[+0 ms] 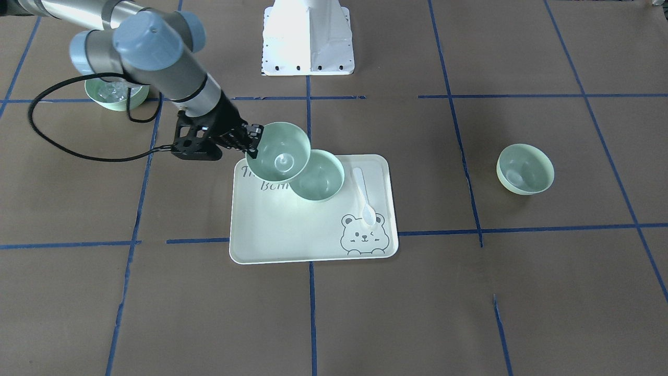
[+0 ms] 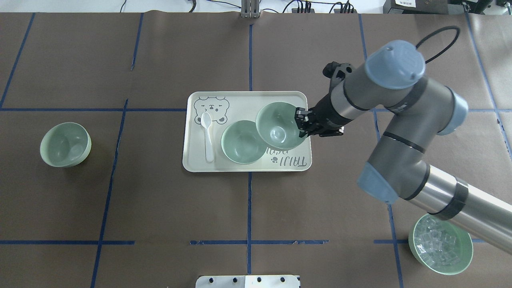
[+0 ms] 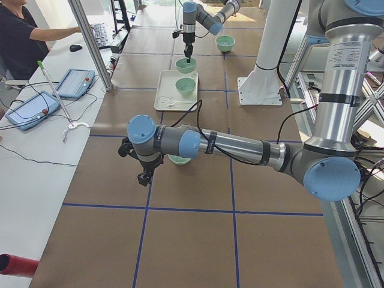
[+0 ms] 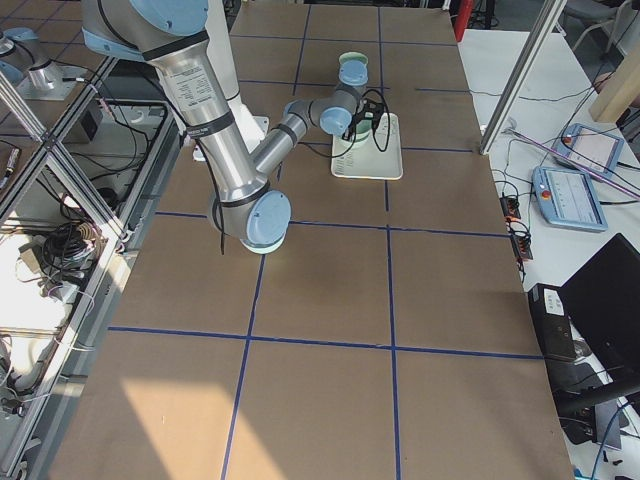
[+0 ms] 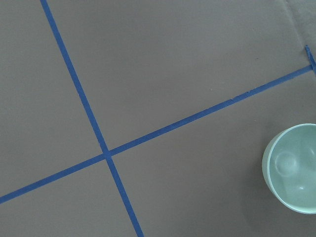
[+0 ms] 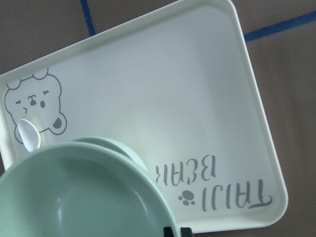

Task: Stack green bowls together

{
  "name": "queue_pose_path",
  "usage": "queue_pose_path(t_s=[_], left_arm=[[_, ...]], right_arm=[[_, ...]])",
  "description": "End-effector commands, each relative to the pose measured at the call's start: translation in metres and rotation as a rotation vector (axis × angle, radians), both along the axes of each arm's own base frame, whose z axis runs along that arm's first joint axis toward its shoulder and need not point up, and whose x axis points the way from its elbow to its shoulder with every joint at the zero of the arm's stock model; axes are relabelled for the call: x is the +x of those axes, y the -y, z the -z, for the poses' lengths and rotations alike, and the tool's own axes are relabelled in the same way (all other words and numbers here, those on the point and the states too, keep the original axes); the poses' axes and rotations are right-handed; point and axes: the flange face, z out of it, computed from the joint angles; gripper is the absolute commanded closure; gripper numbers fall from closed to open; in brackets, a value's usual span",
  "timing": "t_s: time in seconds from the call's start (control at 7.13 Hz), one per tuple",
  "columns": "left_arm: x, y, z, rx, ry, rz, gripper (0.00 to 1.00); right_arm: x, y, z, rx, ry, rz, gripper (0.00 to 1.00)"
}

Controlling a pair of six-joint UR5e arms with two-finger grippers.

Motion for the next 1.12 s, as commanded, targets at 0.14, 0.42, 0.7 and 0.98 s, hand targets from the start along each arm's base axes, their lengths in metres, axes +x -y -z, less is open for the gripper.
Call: queue_pose_path(t_s=[0.14,0.42,0.7,0.98], left_arm=[[0.0,-0.001,0.001,0.001,0.0,0.0,0.0],[0.0,-0.003,0.0,0.0,0.0,0.0,0.0],[0.0,-0.003,0.0,0.0,0.0,0.0,0.0],[0.0,-0.003,0.0,0.0,0.0,0.0,0.0]], right_arm=[[-0.04,0.004,0.027,-0.036,-0.025,-0.025,1.0],[-0.064,0.016,0.034,-0.057,-0.05,-0.059,1.0],[-0.067,0.014,0.027,-0.061,-0.059,-0.056,1.0],[-0.071,0.01,0.026,-0.059,-0.064,-0.055,1.0]])
